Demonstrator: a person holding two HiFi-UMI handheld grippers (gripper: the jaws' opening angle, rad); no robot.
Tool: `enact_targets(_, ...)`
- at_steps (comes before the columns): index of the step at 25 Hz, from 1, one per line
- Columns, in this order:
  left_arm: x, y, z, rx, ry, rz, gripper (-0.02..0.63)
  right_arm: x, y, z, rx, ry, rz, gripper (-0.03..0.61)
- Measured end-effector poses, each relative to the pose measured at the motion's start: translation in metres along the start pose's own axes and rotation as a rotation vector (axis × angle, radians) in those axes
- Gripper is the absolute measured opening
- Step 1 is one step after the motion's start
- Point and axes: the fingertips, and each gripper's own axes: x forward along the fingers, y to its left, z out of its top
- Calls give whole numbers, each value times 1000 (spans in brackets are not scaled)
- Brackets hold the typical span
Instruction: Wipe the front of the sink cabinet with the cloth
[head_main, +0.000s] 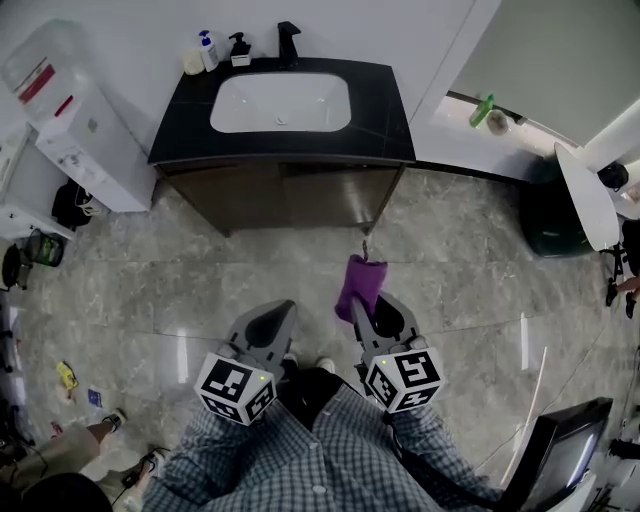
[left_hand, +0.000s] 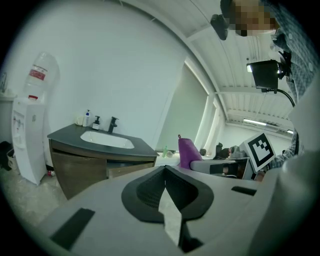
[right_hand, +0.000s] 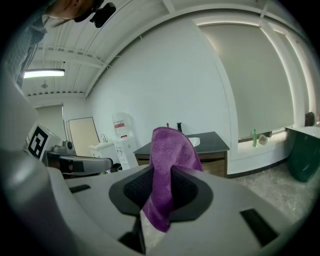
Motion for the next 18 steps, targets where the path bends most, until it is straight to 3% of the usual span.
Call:
enact_targets(13, 5, 2, -5, 33, 13, 57, 11, 2, -17, -4, 12, 6, 19, 91)
enact_targets(18, 7, 2, -16, 1, 12, 100, 11, -3, -29, -16, 16, 32, 33, 91)
